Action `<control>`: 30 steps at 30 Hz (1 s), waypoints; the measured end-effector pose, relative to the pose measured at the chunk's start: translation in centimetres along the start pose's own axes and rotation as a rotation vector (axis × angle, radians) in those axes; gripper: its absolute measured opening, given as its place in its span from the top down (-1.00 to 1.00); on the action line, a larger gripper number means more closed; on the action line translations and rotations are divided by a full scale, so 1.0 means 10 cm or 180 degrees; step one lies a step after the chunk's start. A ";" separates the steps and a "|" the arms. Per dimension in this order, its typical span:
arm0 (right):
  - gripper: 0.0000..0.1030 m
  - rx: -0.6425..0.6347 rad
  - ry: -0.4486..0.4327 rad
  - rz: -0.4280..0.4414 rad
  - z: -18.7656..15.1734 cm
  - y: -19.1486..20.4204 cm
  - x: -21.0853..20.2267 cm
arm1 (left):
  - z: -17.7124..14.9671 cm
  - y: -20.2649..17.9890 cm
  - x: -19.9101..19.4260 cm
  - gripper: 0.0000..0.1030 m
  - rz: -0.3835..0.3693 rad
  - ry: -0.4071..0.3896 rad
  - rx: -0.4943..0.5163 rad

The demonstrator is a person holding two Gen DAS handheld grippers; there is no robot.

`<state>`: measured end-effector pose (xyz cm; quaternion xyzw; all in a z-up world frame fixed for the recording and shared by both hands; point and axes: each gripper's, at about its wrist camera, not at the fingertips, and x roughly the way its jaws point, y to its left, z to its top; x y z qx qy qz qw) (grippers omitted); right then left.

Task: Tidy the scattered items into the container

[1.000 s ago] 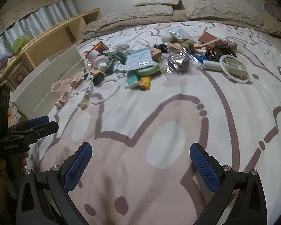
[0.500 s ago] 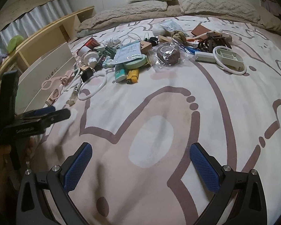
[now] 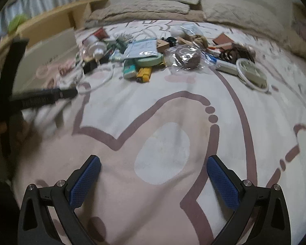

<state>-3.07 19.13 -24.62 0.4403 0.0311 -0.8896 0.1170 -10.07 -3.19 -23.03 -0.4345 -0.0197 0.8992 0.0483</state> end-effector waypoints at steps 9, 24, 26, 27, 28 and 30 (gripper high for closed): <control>-1.00 0.0022 -0.0089 -0.0009 -0.03 -0.02 0.03 | 0.00 0.00 -0.04 0.35 -0.0088 -0.0065 -0.0006; -0.86 0.0074 -0.0183 0.0242 0.51 0.18 -0.02 | -0.02 0.10 -0.05 0.56 -0.0364 -0.0023 -0.0091; -0.48 0.0127 -0.0225 0.0221 0.64 0.16 0.00 | -0.03 0.12 -0.06 0.57 -0.0400 -0.0017 -0.0119; -0.38 0.0150 -0.0243 0.0211 0.71 0.15 0.02 | -0.04 0.14 -0.06 0.57 -0.0415 -0.0014 -0.0133; -0.19 0.0160 -0.0264 0.0191 0.77 0.14 0.05 | -0.05 0.14 -0.07 0.57 -0.0430 -0.0013 -0.0141; -0.05 0.0092 -0.0265 0.0135 0.87 0.16 0.12 | -0.05 0.15 -0.08 0.57 -0.0446 -0.0009 -0.0140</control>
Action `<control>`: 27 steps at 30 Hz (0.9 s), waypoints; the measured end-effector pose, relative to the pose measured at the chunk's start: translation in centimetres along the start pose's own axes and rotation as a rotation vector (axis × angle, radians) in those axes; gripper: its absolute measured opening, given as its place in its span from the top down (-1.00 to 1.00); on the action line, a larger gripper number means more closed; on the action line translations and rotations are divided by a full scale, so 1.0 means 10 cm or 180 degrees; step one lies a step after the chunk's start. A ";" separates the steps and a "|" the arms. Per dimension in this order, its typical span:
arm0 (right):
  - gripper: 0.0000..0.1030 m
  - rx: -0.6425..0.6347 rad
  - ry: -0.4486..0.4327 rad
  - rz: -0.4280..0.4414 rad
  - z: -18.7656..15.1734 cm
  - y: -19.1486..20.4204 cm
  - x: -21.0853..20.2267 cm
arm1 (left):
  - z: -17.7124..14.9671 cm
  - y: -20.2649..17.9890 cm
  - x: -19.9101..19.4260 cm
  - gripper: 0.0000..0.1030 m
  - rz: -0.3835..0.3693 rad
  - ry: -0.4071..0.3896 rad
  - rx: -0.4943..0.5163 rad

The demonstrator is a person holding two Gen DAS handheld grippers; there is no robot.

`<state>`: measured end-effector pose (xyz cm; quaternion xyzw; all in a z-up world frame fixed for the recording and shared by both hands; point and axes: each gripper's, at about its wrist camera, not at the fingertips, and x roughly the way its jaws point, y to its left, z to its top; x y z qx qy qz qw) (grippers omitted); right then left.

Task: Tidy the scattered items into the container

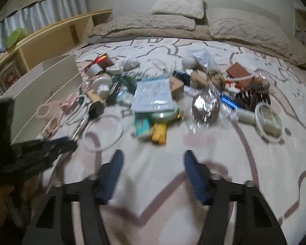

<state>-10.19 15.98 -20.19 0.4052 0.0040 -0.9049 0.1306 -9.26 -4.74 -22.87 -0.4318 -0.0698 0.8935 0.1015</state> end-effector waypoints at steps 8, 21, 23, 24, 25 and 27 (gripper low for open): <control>0.05 -0.0326 0.0161 -0.0033 0.16 0.15 0.36 | -0.02 -0.03 -0.05 0.57 -0.0152 0.0137 0.0134; 0.54 -0.0717 0.0225 -0.0190 0.22 0.34 0.60 | -0.05 -0.04 -0.09 0.57 -0.0209 0.0394 0.0315; 0.55 -0.0851 0.0256 -0.0196 0.18 0.43 0.62 | -0.06 -0.04 -0.09 0.51 -0.0212 0.0372 0.0300; 0.55 -0.0920 0.0267 -0.0228 0.16 0.47 0.64 | -0.06 -0.04 -0.08 0.44 -0.0247 0.0362 0.0280; 0.55 -0.0962 0.0278 -0.0258 0.15 0.49 0.66 | -0.06 -0.04 -0.08 0.29 -0.0308 0.0348 0.0249; 0.55 -0.0964 0.0284 -0.0263 0.14 0.49 0.67 | -0.06 -0.04 -0.06 0.06 -0.0399 0.0304 0.0219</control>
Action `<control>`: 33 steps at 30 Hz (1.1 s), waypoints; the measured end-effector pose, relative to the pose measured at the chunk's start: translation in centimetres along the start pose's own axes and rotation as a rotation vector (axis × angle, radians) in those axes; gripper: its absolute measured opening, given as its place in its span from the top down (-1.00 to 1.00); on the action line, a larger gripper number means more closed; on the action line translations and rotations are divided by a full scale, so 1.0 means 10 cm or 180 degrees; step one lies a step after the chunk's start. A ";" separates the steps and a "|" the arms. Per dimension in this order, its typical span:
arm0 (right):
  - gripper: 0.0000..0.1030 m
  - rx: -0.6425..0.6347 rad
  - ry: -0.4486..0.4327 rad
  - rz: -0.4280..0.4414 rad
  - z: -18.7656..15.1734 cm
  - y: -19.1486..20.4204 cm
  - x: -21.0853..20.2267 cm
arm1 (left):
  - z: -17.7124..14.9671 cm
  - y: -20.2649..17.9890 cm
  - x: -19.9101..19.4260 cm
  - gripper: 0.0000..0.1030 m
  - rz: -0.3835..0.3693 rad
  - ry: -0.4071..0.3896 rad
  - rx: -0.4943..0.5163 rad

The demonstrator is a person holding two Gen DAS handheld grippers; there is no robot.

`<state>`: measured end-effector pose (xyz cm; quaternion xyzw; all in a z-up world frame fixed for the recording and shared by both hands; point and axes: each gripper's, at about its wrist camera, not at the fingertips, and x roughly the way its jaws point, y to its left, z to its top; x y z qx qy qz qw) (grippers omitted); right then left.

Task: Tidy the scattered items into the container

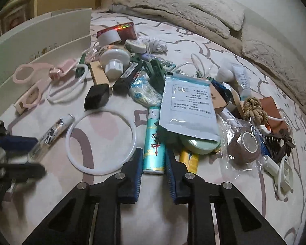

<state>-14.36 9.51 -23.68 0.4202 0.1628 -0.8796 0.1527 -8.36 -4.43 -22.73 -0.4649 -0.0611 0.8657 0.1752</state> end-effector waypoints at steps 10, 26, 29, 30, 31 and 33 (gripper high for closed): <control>0.57 0.0007 0.0028 0.0189 -0.23 0.04 -0.22 | -0.04 -0.18 0.03 -0.79 0.0071 -0.0107 0.0132; 0.57 -0.0160 0.0075 0.0347 -0.98 0.17 -0.90 | -0.07 -0.12 -0.01 -0.85 -0.0006 -0.0203 -0.0142; 0.57 -0.0187 0.0076 0.0337 -1.08 0.18 -1.00 | -0.07 -0.13 0.00 -0.72 0.0074 -0.0189 -0.0133; 0.57 -0.0194 0.0076 0.0334 -1.12 0.18 -1.03 | -0.07 -0.13 0.01 -0.68 0.0117 -0.0190 -0.0116; 0.57 -0.0205 0.0077 0.0328 -1.15 0.19 -1.06 | -0.08 -0.13 0.01 -0.56 0.0170 -0.0193 -0.0096; 0.57 -0.0237 0.0074 0.0308 -1.20 0.20 -1.11 | -0.09 -0.13 0.01 -0.46 0.0255 -0.0207 -0.0063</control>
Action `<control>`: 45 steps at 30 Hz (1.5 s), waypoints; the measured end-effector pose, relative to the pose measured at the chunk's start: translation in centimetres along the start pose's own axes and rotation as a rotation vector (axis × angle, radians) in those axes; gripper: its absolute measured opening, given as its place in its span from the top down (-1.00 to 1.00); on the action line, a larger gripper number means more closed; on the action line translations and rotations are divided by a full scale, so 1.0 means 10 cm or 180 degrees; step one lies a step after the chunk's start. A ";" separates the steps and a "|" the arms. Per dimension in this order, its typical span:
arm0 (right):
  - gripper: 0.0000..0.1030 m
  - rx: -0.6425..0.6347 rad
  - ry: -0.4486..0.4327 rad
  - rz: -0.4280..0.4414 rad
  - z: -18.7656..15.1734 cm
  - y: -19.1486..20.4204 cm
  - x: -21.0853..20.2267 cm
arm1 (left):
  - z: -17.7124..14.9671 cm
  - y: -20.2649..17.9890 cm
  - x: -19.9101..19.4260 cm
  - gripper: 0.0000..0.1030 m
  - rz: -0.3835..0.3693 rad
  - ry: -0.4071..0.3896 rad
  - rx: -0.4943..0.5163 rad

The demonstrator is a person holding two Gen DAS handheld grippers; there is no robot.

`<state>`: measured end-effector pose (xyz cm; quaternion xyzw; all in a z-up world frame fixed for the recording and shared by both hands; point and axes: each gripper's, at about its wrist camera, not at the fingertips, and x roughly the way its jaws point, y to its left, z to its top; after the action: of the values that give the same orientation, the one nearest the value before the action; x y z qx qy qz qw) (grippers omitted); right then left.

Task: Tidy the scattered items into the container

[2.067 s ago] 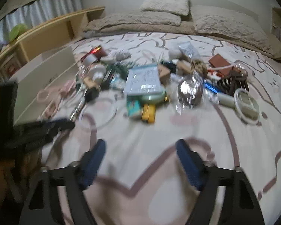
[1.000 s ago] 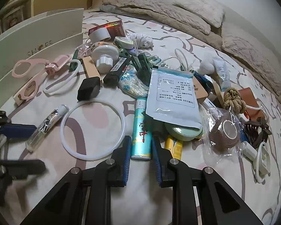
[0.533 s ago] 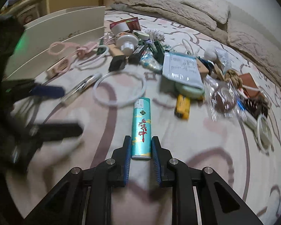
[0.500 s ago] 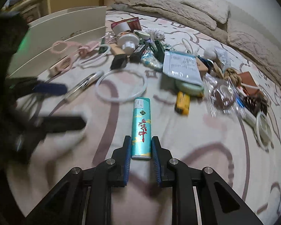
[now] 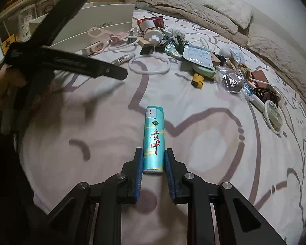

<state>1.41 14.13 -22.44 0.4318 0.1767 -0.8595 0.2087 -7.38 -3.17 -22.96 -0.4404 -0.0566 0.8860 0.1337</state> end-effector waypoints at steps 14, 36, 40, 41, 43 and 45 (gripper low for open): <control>0.57 0.0016 -0.0080 -0.0178 -0.20 0.06 -0.13 | -0.08 -0.23 -0.04 0.51 0.0056 0.0014 0.0570; 0.52 0.0186 -0.0275 -0.0437 -0.34 0.08 -0.09 | -0.50 -0.74 -0.32 0.52 -0.0443 0.0429 0.1170; 0.28 0.0252 -0.0324 -0.0528 -0.37 0.07 -0.09 | -0.55 -0.78 -0.35 0.52 -0.0409 0.0468 0.1335; 0.00 0.0286 -0.0335 -0.0599 -0.38 0.05 -0.10 | -0.55 -0.78 -0.35 0.51 -0.0400 0.0478 0.1356; -0.47 0.0420 -0.0342 -0.0763 -0.38 -0.03 -0.09 | -0.54 -0.77 -0.35 0.40 -0.0372 0.0494 0.1345; -0.57 0.0650 -0.0318 -0.0655 -0.40 -0.16 -0.08 | -0.53 -0.75 -0.35 0.20 -0.0278 0.0477 0.1356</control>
<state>3.69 17.62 -23.84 0.3870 0.1211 -0.9103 0.0830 0.28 2.94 -21.90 -0.4639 0.1229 0.8361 0.2657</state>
